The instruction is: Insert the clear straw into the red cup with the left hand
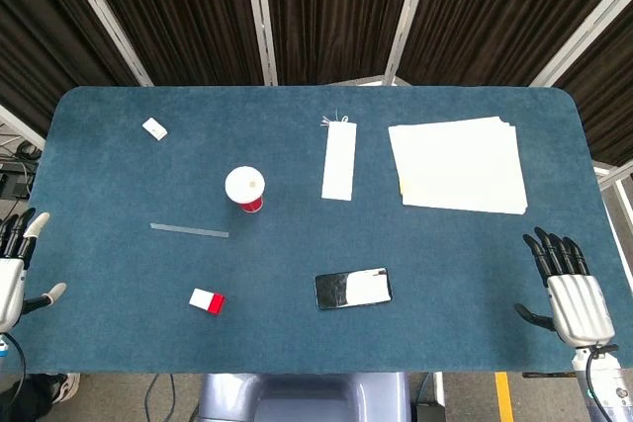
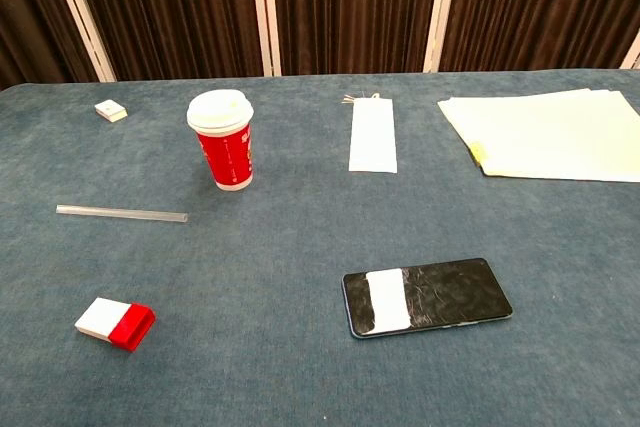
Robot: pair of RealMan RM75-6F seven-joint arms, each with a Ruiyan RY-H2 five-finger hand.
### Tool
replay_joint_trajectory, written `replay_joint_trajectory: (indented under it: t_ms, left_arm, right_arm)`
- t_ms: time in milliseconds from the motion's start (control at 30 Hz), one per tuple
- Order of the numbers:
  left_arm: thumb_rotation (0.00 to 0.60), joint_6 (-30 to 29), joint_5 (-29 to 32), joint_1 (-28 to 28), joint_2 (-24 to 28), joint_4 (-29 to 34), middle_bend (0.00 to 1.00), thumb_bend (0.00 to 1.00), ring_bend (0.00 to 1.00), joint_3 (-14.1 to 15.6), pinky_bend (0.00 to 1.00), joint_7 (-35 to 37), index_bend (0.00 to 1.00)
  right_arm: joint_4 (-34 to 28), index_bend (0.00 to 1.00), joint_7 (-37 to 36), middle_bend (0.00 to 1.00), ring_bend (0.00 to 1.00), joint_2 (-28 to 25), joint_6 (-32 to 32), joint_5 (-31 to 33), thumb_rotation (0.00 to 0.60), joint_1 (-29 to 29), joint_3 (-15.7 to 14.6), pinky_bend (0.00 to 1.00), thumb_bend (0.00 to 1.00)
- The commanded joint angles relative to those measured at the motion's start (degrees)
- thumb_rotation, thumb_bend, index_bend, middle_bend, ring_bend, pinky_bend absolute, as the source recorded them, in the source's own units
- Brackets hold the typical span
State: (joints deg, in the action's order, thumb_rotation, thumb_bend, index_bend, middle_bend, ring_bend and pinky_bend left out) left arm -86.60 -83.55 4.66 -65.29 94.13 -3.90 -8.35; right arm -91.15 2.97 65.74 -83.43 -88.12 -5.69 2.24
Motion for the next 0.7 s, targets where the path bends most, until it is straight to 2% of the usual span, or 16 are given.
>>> replay_joint_trajectory:
  t_ms: [33, 700]
  left_arm:
    - [0.600, -0.03, -0.07, -0.01, 0.02, 0.04, 0.00, 0.00, 0.00, 0.04, 0.00, -0.07, 0.04]
    - [0.600, 0.22, 0.03, 0.08, -0.07, -0.05, 0.00, 0.00, 0.00, 0.07, 0.00, -0.03, 0.04]
  right_arm:
    - [-0.09, 0.00, -0.07, 0.00, 0.00, -0.06, -0.05, 0.05, 0.600, 0.04, 0.01, 0.00, 0.12]
    - [0.68, 0.00, -0.36, 0.00, 0.00, 1.12, -2.40, 0.00, 0.600, 0.52, 1.02, 0.00, 0.12]
